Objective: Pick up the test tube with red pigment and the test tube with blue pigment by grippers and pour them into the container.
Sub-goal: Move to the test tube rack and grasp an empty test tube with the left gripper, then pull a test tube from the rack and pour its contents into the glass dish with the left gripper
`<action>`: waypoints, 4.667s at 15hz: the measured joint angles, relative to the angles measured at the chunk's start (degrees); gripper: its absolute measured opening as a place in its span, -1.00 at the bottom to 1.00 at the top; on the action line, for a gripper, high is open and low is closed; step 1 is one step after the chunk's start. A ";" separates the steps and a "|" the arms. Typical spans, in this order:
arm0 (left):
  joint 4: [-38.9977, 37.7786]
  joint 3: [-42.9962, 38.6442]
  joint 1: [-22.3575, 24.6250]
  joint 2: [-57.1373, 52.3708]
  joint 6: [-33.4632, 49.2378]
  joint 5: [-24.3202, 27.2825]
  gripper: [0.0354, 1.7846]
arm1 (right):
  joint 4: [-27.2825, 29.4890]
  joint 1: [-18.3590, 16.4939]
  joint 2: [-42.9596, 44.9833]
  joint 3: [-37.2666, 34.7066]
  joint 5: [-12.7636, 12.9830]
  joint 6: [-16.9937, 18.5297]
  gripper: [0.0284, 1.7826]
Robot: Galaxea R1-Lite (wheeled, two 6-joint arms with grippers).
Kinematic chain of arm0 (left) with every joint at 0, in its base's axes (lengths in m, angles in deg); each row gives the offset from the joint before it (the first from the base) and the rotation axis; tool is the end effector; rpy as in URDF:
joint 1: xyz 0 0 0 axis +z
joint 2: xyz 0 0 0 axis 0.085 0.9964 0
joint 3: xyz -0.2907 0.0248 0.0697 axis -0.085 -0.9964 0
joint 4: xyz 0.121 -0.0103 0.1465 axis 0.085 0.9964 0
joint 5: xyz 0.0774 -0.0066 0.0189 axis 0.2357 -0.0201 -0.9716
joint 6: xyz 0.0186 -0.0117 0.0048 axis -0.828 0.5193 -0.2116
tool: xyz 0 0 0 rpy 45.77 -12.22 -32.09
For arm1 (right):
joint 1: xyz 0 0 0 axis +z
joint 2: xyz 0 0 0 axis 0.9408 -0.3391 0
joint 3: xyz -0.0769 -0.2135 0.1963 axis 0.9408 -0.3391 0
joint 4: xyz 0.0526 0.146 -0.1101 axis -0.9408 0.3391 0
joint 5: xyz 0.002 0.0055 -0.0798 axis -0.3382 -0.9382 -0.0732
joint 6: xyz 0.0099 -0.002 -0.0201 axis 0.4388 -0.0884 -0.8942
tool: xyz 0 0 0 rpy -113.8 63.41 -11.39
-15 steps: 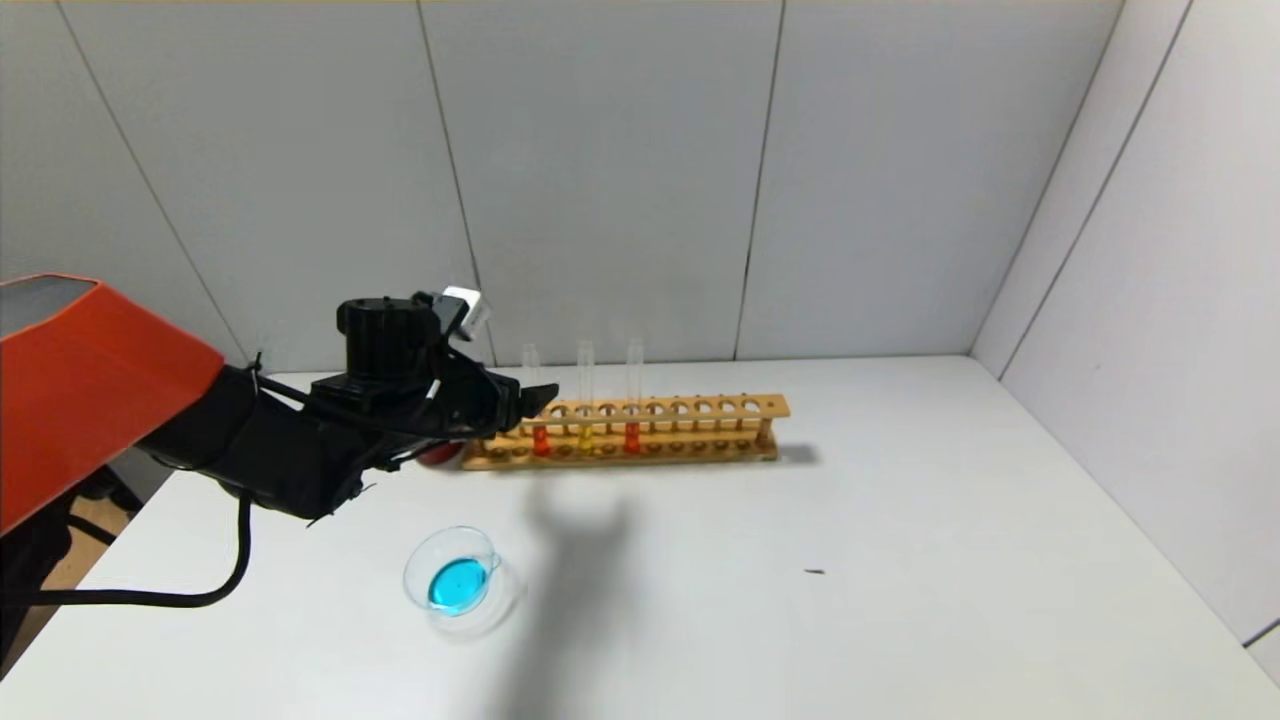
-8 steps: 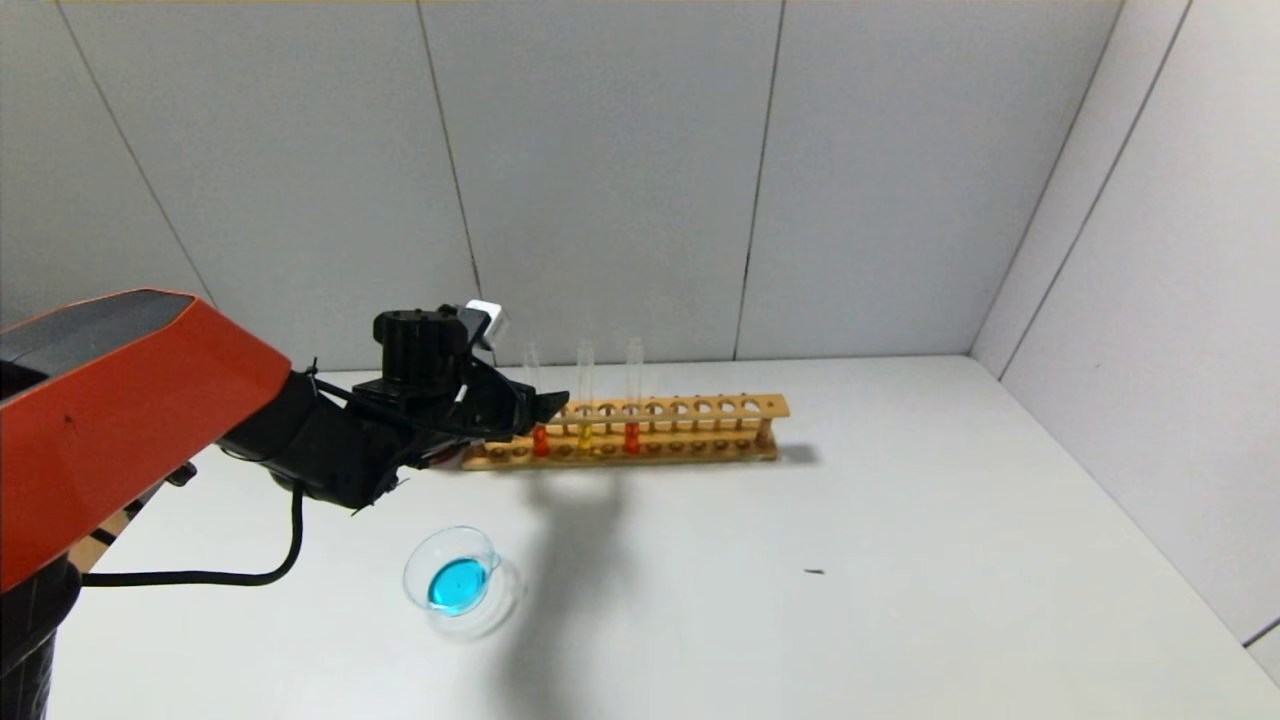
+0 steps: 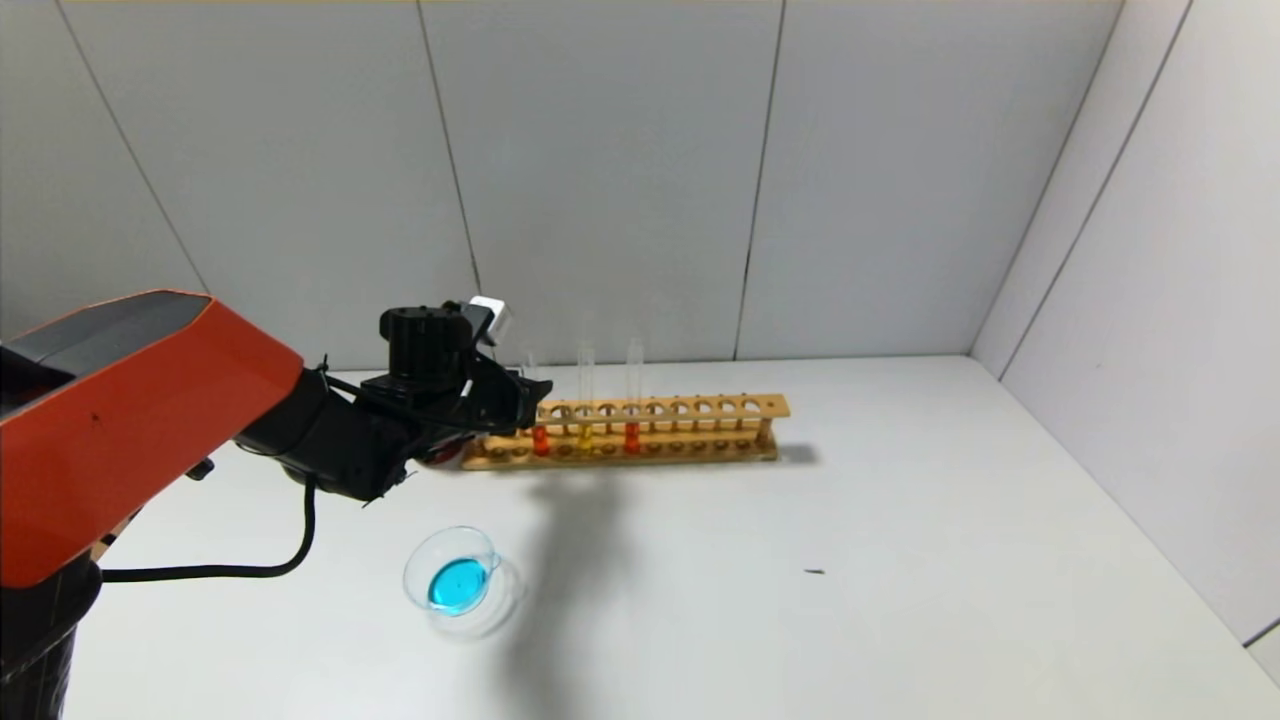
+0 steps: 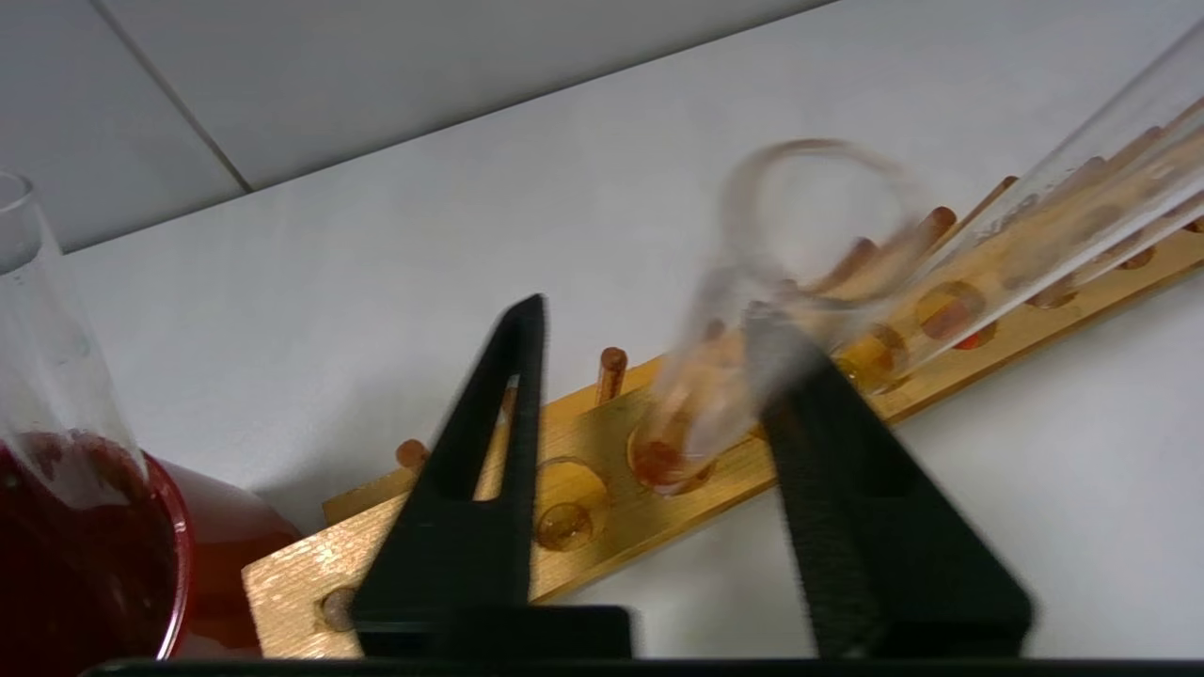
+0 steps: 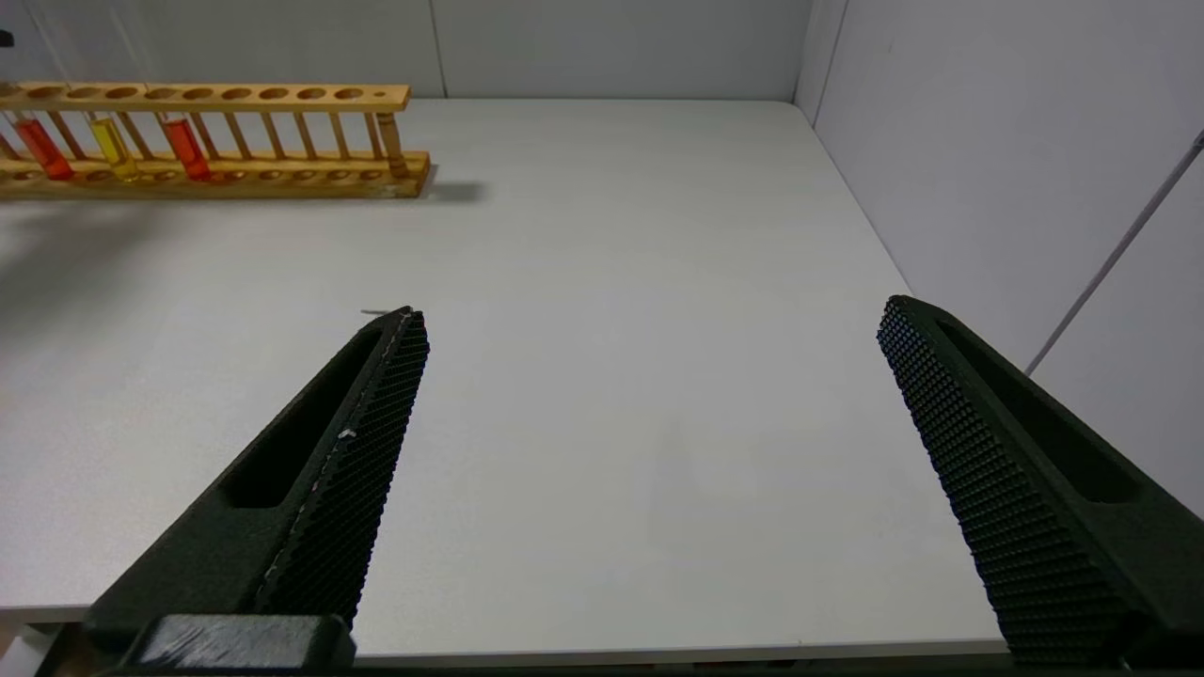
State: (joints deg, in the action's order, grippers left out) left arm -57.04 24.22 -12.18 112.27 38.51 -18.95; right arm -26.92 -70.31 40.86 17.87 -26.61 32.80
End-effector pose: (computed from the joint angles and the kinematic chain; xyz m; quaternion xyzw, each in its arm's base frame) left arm 0.4037 -0.1270 0.0968 0.0213 0.1482 -0.2124 0.9656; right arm -0.0229 0.0001 0.0752 -0.0036 0.0013 0.0017 1.0000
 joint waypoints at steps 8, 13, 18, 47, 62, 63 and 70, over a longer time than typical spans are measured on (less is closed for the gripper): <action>0.22 -0.22 -0.52 -1.60 -0.43 -0.37 -0.68 | 0.02 -0.02 0.00 0.00 0.00 0.00 0.96; 7.33 1.10 -0.85 -8.46 -5.12 -0.33 -0.68 | 0.00 -0.02 0.00 0.00 0.00 0.00 0.96; 15.06 4.94 -0.85 -15.92 -11.96 -0.37 -0.68 | 0.02 -0.02 0.00 0.00 0.02 0.00 0.96; 16.09 -18.49 16.92 -29.68 -49.66 43.33 -0.68 | 0.02 -0.02 0.00 0.00 0.02 0.00 0.96; 28.22 -15.65 20.16 -24.69 -84.59 43.35 -0.68 | 0.02 -0.05 0.00 0.00 0.00 0.00 0.96; 28.33 -15.58 20.25 -24.70 -85.69 43.02 -0.68 | 0.02 -0.02 0.00 0.00 0.02 0.00 0.96; 32.66 -15.58 19.66 -25.03 -93.97 41.70 -0.68 | 0.02 -0.05 0.00 0.00 0.00 0.00 0.96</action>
State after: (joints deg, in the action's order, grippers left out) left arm -24.38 8.64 7.48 87.25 -55.45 22.76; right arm -26.89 -70.36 40.86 17.87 -26.61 32.80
